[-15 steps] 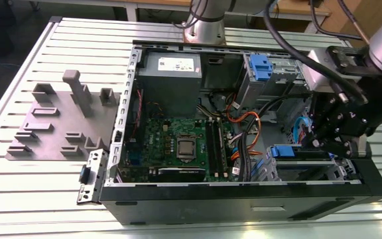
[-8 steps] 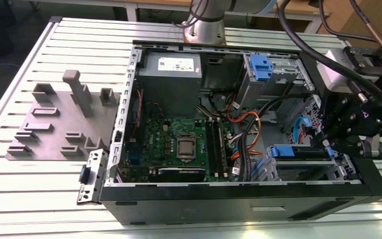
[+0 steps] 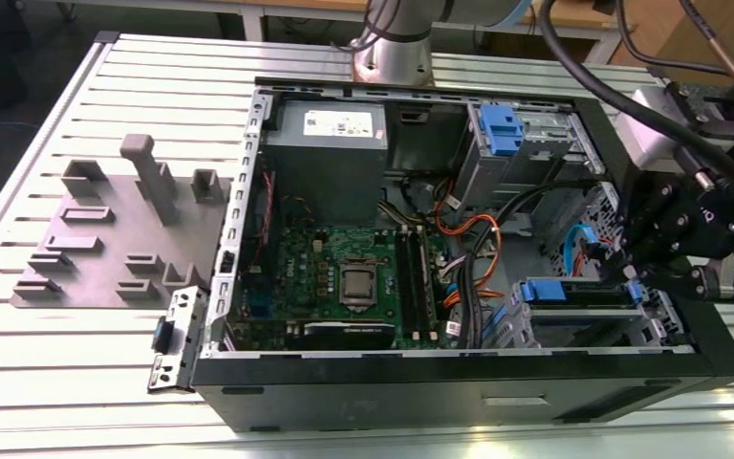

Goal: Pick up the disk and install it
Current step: 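Insert the first disk wire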

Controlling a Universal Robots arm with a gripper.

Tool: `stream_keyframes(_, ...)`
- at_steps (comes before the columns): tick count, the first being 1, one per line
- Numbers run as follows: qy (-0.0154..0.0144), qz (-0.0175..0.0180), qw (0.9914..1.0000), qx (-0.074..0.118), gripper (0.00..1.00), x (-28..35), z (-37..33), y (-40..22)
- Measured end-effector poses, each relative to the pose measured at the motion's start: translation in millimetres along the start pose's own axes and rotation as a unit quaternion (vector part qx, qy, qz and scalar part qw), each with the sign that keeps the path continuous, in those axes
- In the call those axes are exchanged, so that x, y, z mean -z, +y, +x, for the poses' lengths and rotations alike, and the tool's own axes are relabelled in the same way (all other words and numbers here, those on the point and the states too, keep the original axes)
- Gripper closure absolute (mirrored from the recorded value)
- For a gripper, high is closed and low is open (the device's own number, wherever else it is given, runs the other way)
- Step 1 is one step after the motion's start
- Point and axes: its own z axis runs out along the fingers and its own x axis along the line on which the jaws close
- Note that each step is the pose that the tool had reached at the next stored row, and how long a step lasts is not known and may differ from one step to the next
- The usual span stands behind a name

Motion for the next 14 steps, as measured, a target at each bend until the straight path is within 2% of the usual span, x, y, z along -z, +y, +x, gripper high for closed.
stream_keyframes(2, 0.0000, 0.0000, 1.00000, 0.000, 0.89, 2.4, -0.1, 0.1)
stream_keyframes(6, 0.0001, -0.0001, 1.00000, 0.000, 0.89, 2.7, -0.3, -1.4)
stream_keyframes(14, 0.0000, -0.0009, 1.00000, 0.000, 0.89, 2.7, -3.2, -14.8)
